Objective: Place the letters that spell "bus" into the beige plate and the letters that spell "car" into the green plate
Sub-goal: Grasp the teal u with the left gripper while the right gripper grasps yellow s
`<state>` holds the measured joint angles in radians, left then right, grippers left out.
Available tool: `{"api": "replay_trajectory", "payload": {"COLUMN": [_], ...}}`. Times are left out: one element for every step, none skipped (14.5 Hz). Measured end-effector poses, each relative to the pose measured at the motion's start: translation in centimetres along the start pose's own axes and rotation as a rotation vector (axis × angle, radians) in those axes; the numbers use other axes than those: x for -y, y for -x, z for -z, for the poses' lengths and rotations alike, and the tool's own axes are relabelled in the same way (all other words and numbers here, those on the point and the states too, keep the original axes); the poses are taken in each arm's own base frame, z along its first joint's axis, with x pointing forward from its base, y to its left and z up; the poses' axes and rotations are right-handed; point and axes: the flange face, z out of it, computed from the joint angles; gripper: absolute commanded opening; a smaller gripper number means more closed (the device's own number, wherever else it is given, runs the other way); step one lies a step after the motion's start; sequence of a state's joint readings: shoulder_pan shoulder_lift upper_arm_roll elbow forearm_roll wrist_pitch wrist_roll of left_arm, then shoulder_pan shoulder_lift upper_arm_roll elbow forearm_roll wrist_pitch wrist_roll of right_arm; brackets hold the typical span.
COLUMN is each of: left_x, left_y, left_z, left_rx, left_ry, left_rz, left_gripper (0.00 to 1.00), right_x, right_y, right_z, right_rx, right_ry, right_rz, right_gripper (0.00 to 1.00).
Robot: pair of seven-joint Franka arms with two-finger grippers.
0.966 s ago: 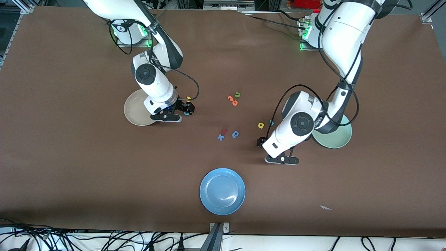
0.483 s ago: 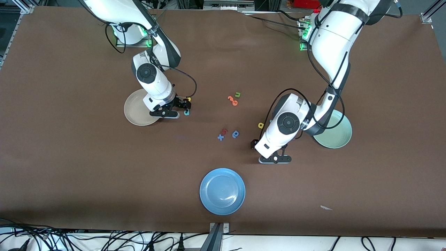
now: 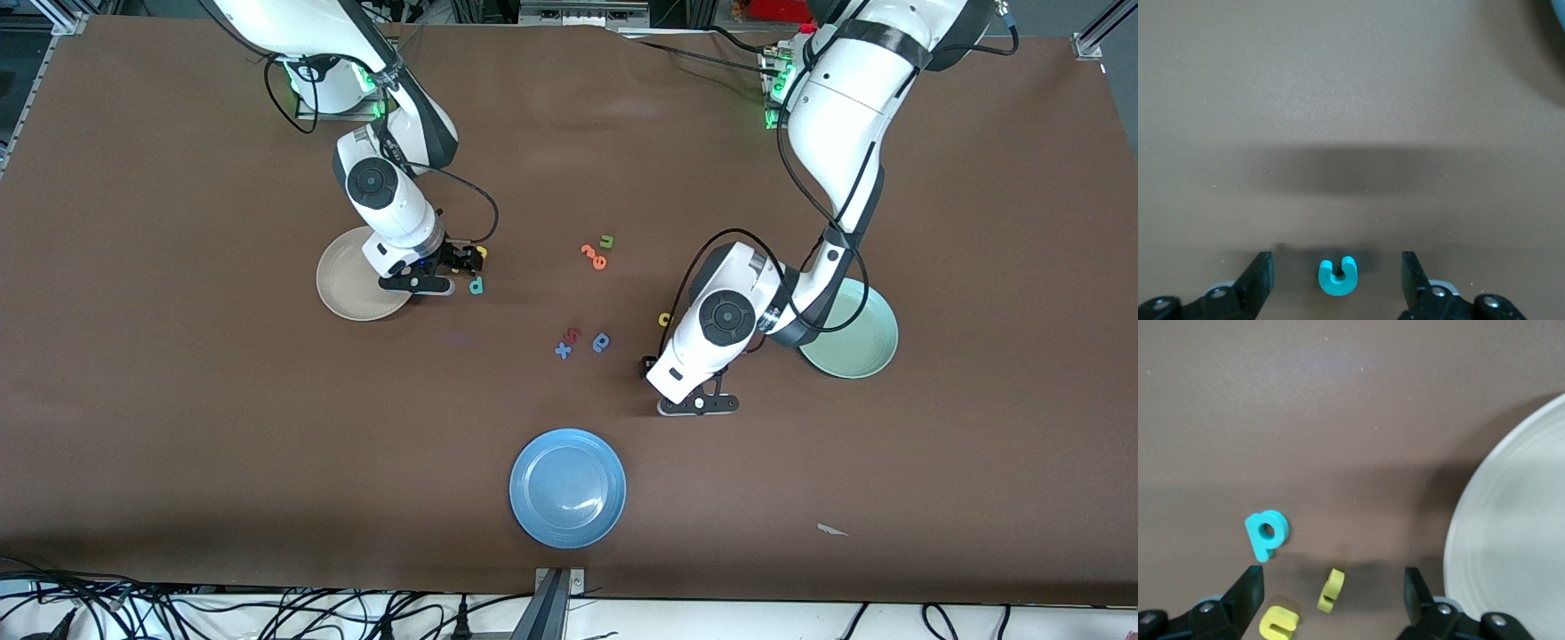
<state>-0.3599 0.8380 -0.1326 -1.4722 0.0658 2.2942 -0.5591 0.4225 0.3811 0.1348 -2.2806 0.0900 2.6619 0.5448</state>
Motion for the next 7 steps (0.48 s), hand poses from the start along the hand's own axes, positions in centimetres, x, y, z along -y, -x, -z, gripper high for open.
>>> {"api": "replay_trajectory", "payload": {"left_x": [-0.2,-0.4,-0.5,-0.5,-0.5,-0.6,-0.7], "left_y": [0.2,0.3,0.4,0.5,0.6,0.6,0.8], "left_z": [-0.2,-0.4,-0.6,-0.8,-0.9,-1.1,-1.2], "left_rx": [0.003,0.005,0.008,0.010,0.013,0.015,0.017], "left_ry": [-0.001,-0.003,-0.004,-0.005,-0.007,-0.008,-0.009], "left_rz": [0.000,-0.001,-0.002,-0.002,-0.002,-0.004,-0.006], "left_gripper": [0.79,0.77,0.74,0.71,0.70,0.68,0.66], "right_x": [-0.1,-0.1,0.0,0.0,0.1,0.3,0.4], "right_y": [0.3,0.6,1.0,1.3,1.5,1.7,1.8], "right_z": [-0.2,-0.4,-0.7,-0.8,-0.9,-1.0,-1.0], "right_rx": [0.000,0.000,0.002,0.004,0.007,0.008,0.009], "right_ry": [0.000,-0.001,-0.001,-0.001,-0.001,-0.002,-0.003], "right_rz": [0.001,0.005,0.009,0.012,0.015,0.019,0.022], "right_gripper": [0.92,0.92,0.91,0.88,0.84,0.80,0.75]}}
